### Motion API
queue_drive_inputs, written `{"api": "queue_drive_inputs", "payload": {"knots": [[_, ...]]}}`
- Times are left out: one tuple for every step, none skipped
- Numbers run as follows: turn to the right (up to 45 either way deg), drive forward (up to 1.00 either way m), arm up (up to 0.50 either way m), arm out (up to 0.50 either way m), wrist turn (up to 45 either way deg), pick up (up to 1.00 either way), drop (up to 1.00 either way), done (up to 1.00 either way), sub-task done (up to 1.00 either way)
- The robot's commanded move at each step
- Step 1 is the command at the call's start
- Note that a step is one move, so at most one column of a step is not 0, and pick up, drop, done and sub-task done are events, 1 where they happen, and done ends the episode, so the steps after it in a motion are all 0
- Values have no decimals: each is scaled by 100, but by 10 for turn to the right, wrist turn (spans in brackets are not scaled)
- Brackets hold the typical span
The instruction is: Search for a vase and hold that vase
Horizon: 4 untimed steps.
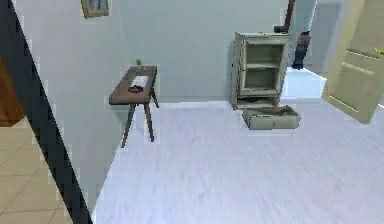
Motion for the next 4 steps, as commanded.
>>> {"api": "queue_drive_inputs", "payload": {"knots": [[0,100,0,0,0,0,0,0,0],[90,0,0,0,0,0,0,0,0],[0,30,0,0,0,0,0,0,0],[-450,0,0,0,0,0,0,0,0]]}}
